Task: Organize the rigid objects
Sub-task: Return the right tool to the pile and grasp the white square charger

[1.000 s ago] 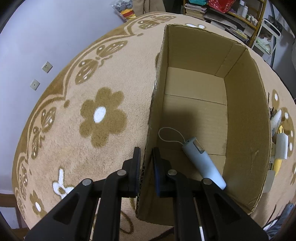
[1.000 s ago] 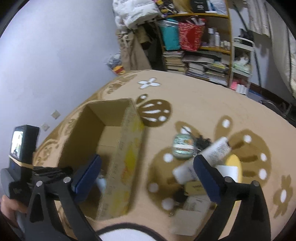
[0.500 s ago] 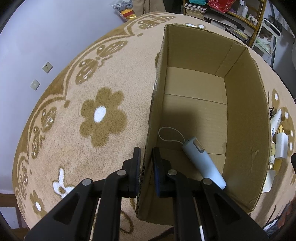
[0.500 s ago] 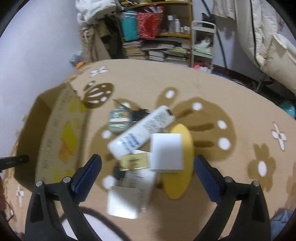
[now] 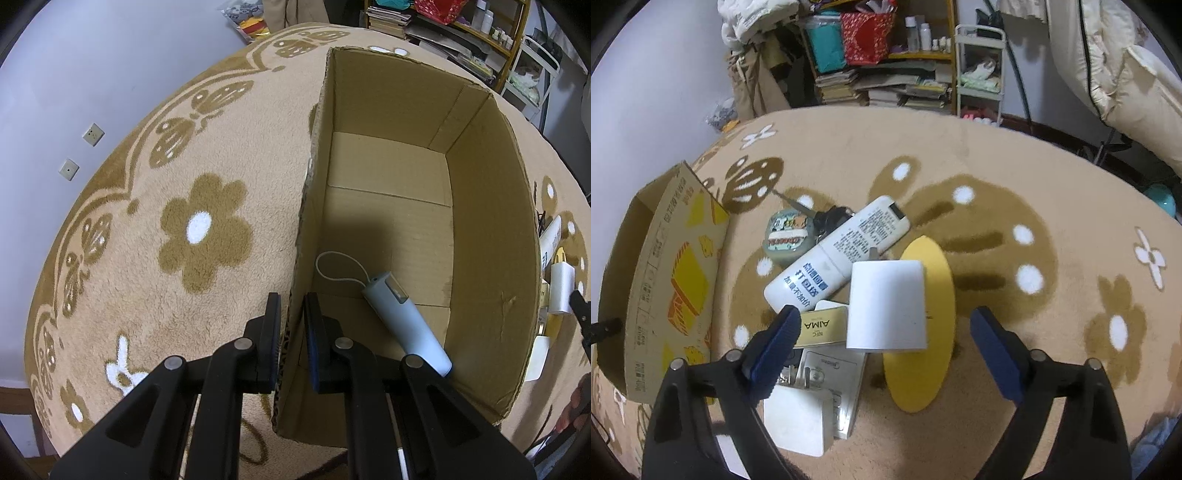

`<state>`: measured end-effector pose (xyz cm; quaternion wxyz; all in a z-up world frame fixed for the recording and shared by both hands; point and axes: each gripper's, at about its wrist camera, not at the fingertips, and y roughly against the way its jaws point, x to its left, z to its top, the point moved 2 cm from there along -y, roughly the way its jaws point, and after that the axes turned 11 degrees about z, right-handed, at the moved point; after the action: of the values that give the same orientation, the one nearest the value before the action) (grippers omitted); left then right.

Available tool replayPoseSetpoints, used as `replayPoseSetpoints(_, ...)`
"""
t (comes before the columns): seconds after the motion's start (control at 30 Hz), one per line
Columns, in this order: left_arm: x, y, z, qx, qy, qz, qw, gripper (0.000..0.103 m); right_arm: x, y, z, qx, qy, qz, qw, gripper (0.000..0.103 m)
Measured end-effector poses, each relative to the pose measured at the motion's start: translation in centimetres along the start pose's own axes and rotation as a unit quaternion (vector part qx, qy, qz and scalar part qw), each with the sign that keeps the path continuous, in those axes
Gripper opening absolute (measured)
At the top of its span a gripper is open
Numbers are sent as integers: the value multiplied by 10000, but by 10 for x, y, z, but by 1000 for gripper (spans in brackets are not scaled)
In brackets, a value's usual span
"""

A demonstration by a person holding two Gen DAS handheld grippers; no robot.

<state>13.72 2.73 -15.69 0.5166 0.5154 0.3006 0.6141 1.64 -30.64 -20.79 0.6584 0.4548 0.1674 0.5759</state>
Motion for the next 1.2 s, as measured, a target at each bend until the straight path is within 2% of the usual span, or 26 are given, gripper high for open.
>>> replayPoseSetpoints(0.1,0,0,0,11,17,-16,10000,11,1,-10,-3,122,50,-65,9999,88)
replayPoseSetpoints(0.13,1,0,0,18,25,-24,10000,11,0,-13,-3,168,14,-87,9998,80)
replayPoseSetpoints(0.17,1,0,0,17,32,-34,10000,11,-2,-16,-4,219,-38,-107,9997,76)
replayPoseSetpoints(0.33,2,0,0,18,72,-80,9999,11,-7,-24,-3,211,-116,-117,9996,72)
replayPoseSetpoints(0.43,2,0,0,21,72,-76,9999,11,-4,-32,-3,268,-35,-209,9994,56)
replayPoseSetpoints(1.07,0,1,1,2,65,17,10000,11,-2,-29,0,100,61,-538,9985,55)
replayPoseSetpoints(1.2,-1,1,0,-14,61,59,10000,11,3,-21,6,-40,51,-408,9991,55)
